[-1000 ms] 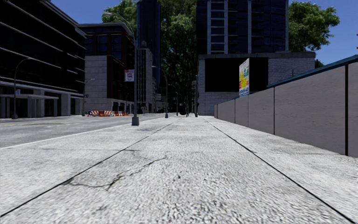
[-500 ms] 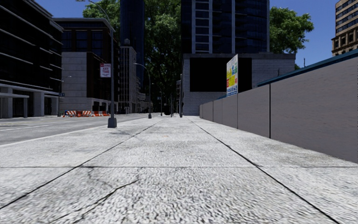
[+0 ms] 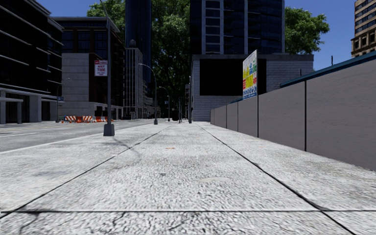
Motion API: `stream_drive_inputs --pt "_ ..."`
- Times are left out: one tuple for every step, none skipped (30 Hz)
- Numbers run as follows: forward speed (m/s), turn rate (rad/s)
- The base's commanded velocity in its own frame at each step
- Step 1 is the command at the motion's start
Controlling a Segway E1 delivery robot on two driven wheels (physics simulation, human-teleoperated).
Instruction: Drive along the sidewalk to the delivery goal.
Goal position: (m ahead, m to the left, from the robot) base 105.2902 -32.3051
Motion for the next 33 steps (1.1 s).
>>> stream_drive_inputs --pt "2.0 0.0" --pt "2.0 0.0" --pt "2.0 0.0" --pt "2.0 0.0" --pt "2.0 0.0" --pt "2.0 0.0" --pt "2.0 0.0" --pt "2.0 0.0" --pt "2.0 0.0" --pt "2.0 0.0" --pt "2.0 0.0" --pt "2.0 0.0" --pt "2.0 0.0" --pt "2.0 0.0" --pt "2.0 0.0" --pt "2.0 0.0" --pt "2.0 0.0" --pt "2.0 0.0" --pt "1.99 0.0" --pt "2.0 0.0" --pt "2.0 0.0" --pt "2.0 0.0" --pt "2.0 0.0" --pt "2.0 0.0" --pt "2.0 0.0" --pt "2.0 0.0" --pt "2.0 0.0" --pt "2.0 0.0" --pt "2.0 0.0" --pt "2.0 0.0" --pt "2.0 0.0" --pt "2.0 0.0" --pt "2.0 0.0"
